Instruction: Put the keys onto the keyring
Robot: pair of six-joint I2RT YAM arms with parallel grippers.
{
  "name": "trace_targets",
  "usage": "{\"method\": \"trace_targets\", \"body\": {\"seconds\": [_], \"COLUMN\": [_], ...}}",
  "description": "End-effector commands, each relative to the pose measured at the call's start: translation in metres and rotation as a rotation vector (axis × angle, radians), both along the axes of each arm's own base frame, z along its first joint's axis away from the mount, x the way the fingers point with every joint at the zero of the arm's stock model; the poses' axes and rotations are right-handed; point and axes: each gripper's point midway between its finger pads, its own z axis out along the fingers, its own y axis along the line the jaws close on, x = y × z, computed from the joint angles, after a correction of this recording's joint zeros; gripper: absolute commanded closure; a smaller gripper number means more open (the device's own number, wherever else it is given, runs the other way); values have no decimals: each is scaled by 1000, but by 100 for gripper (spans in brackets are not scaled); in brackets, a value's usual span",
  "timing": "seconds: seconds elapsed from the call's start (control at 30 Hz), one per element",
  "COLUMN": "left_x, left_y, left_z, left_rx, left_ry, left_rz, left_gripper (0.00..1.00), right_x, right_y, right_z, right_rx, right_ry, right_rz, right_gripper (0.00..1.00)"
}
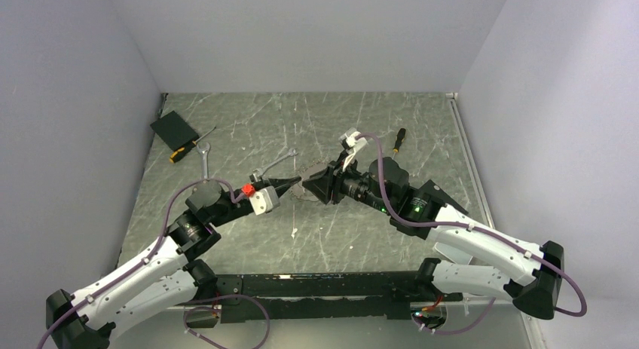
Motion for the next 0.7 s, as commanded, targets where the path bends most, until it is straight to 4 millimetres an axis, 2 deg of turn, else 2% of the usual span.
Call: {"method": "trace_targets", "body": {"seconds": [0.0, 0.33, 0.43, 0.5, 0.6, 0.67], "left_x": [-8, -10, -10, -10, -10, -10], "left_y": [0, 0, 0, 1, 2, 2], "left_z": [14, 16, 15, 17, 18, 19], "left_rx": [-53, -65, -66, -70, -75, -79], "left_ry": [-29, -22, -21, -22, -20, -17], "left_rz": [-29, -34, -32, -29, -26, -25], "left_gripper": [100, 100, 100, 100, 100, 100], "right_x": [5, 5, 5, 4, 4, 4], "right_y": [4, 11, 11, 11, 11, 12], "right_z": [38, 31, 30, 30, 28, 27], "right_rx": [102, 89, 91, 88, 83, 81], "right_ry": [-42, -11, -9, -9, -5, 0], "right_rz": [-18, -5, -3, 0, 5, 7], "right_gripper": [65, 68, 73, 78, 92, 97]}}
